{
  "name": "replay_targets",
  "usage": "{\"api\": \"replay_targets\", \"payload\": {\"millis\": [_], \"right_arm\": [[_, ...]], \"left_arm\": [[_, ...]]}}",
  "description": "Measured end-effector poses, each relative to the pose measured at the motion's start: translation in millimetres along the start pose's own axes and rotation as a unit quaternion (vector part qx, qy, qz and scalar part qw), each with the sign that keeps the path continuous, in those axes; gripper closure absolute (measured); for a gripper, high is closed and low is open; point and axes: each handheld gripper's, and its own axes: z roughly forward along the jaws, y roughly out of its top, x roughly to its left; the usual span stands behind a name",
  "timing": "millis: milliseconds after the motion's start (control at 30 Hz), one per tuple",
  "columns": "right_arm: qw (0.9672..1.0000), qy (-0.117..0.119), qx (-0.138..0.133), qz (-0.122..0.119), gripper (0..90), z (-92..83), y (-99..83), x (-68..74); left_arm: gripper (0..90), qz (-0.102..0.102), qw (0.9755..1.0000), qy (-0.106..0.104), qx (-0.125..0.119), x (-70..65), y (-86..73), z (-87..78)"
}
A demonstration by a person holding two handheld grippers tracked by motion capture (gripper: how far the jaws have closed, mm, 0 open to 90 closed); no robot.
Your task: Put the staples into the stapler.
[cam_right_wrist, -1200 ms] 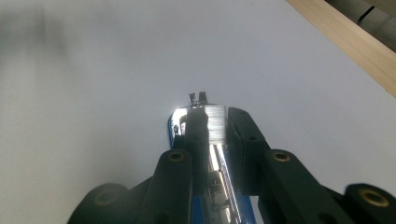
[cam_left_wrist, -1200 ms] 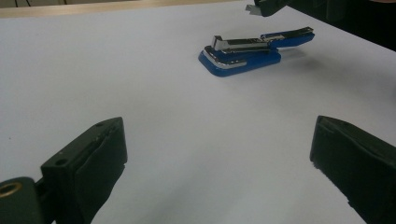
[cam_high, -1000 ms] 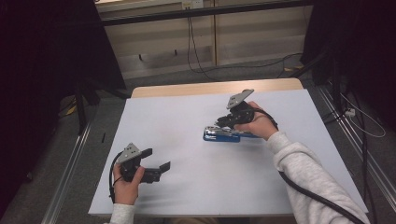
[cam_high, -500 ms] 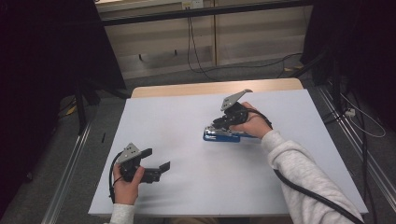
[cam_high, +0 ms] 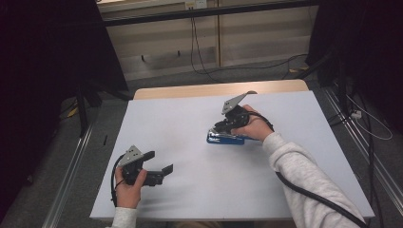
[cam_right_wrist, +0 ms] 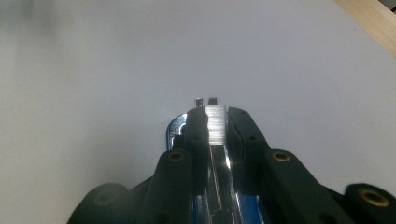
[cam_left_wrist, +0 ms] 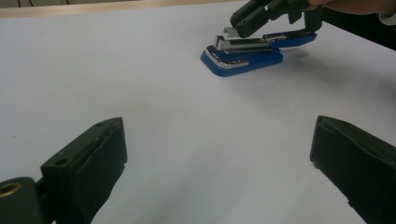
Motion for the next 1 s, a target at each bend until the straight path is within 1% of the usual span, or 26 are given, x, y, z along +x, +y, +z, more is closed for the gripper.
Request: {"api": "replay_targets", "payload": {"millis": [133,333,1000], "right_arm": [[1.0,0.005,0.0,-0.002,79.5,1.3,-0.5,0.0],[1.0,0.004,0.001,-0.008,79.5,1.6,-0.3,-0.5],[0.9999,0.01,0.003,-0.012,79.5,5.3,-0.7,-0.5]], "left_arm": [[4.0,-0.001,1.0,0.0,0.0,0.0,0.0,0.1],[4.0,0.0,1.0,0.0,0.001,0.2,0.0,0.2],[4.0,0.001,1.0,0.0,0.002,0.5,-0.2,1.1]]}}
